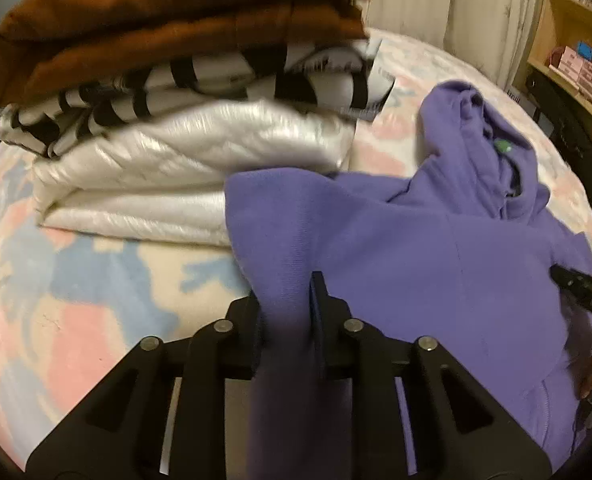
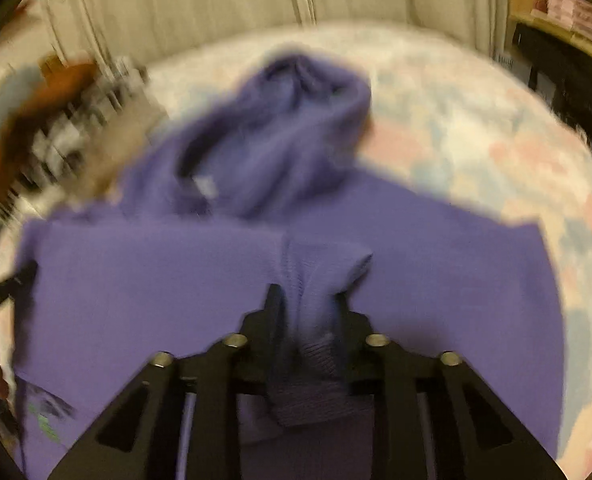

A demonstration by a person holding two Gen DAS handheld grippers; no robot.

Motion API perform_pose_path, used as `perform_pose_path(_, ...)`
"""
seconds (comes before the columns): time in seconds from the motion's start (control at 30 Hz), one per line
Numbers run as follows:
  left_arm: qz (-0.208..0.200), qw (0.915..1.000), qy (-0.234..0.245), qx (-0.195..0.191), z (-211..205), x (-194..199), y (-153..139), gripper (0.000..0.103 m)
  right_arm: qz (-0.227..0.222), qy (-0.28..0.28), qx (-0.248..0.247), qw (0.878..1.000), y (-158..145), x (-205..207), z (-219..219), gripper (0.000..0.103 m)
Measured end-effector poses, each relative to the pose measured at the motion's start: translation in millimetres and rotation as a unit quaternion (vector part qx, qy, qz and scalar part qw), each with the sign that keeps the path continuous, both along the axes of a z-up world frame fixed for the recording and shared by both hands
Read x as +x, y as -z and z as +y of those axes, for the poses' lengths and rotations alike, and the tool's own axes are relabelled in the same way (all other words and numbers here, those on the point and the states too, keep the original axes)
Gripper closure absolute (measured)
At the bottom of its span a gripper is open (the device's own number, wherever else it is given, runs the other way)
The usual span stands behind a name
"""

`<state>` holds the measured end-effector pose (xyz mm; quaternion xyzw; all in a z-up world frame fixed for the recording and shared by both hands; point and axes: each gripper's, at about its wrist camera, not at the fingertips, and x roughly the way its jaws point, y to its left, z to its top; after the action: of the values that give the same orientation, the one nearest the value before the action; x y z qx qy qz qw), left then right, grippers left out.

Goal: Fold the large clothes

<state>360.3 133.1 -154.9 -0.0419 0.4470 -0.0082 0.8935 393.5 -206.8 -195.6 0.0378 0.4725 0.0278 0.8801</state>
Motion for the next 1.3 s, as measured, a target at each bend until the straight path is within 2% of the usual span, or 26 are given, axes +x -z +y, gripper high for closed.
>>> perform_pose_path(0.03, 0.000, 1.0000, -0.004, 0.008, 0, -1, -1, 0.075, 0.003, 0.010, -0.002, 1.000, -4, -1, -3, 0.063)
perform_pose_path(0.07, -0.001, 0.9999, -0.004, 0.015, -1, -3, -4, 0.072, 0.006, 0.020, -0.007, 1.000, -8, -3, -6, 0.049)
perform_pose_path(0.1, 0.002, 0.9997, -0.004, 0.023, -2, -4, -7, 0.070, -0.001, 0.025, -0.011, 1.000, -14, -6, -9, 0.043)
perform_pose_path(0.2, 0.018, 0.9991, 0.007, 0.039, -4, -15, -19, 0.067, -0.023, 0.013, -0.023, 0.999, -30, -22, -11, 0.043)
perform_pose_path(0.33, -0.016, 0.9977, 0.037, 0.055, -17, -45, -45, 0.067, -0.059, -0.013, -0.020, 0.998, -56, -46, -3, 0.044)
perform_pose_path(0.43, -0.050, 0.9951, 0.069, 0.049, -41, -61, -58, 0.067, -0.064, -0.037, -0.003, 0.997, -69, -56, 17, 0.048)
perform_pose_path(0.53, -0.050, 0.9942, 0.087, 0.040, -69, -62, -55, 0.067, -0.057, -0.064, 0.001, 0.996, -65, -52, 49, 0.054)
perform_pose_path(0.6, -0.023, 0.9959, 0.084, 0.026, -79, -57, -43, 0.067, -0.051, -0.075, -0.002, 0.996, -58, -49, 69, 0.056)
perform_pose_path(0.7, 0.022, 0.9974, 0.068, 0.005, -95, -39, -10, 0.067, -0.030, -0.084, -0.002, 0.996, -39, -38, 84, 0.056)
perform_pose_path(0.77, 0.014, 0.9981, 0.057, 0.016, -98, -33, 7, 0.065, -0.017, -0.082, -0.025, 0.996, -22, -30, 88, 0.056)
perform_pose_path(0.9, -0.004, 0.9988, 0.035, 0.034, -88, -32, 8, 0.065, -0.031, -0.059, -0.055, 0.996, -17, -29, 66, 0.056)
perform_pose_path(0.93, -0.003, 0.9991, 0.025, 0.034, -80, -31, 8, 0.065, -0.034, -0.050, -0.056, 0.997, -17, -28, 55, 0.061)
perform_pose_path(0.97, -0.002, 0.9993, 0.013, 0.035, -72, -31, 8, 0.065, -0.029, -0.051, -0.041, 0.997, -16, -25, 41, 0.079)
perform_pose_path(1.0, 0.000, 0.9993, 0.008, 0.035, -64, -29, 10, 0.065, -0.023, -0.049, -0.020, 0.998, -15, -26, 26, 0.091)
perform_pose_path(1.07, 0.002, 0.9996, 0.014, 0.025, -52, -31, 11, 0.066, -0.021, -0.046, 0.003, 0.999, -16, -30, 10, 0.097)
perform_pose_path(1.13, -0.001, 0.9993, 0.014, 0.036, -49, -35, 10, 0.066, -0.025, -0.031, -0.018, 0.999, -20, -35, 4, 0.096)
perform_pose_path(1.17, -0.001, 0.9992, 0.014, 0.038, -48, -38, 10, 0.066, -0.029, -0.020, -0.041, 0.999, -22, -37, 2, 0.083)
perform_pose_path(1.2, 0.000, 0.9992, 0.013, 0.038, -48, -39, 9, 0.066, -0.039, -0.015, -0.050, 0.998, -24, -41, -1, 0.077)
perform_pose_path(1.3, 0.006, 0.9993, 0.010, 0.037, -49, -42, 7, 0.066, -0.029, -0.001, -0.043, 0.999, -26, -45, -13, 0.077)
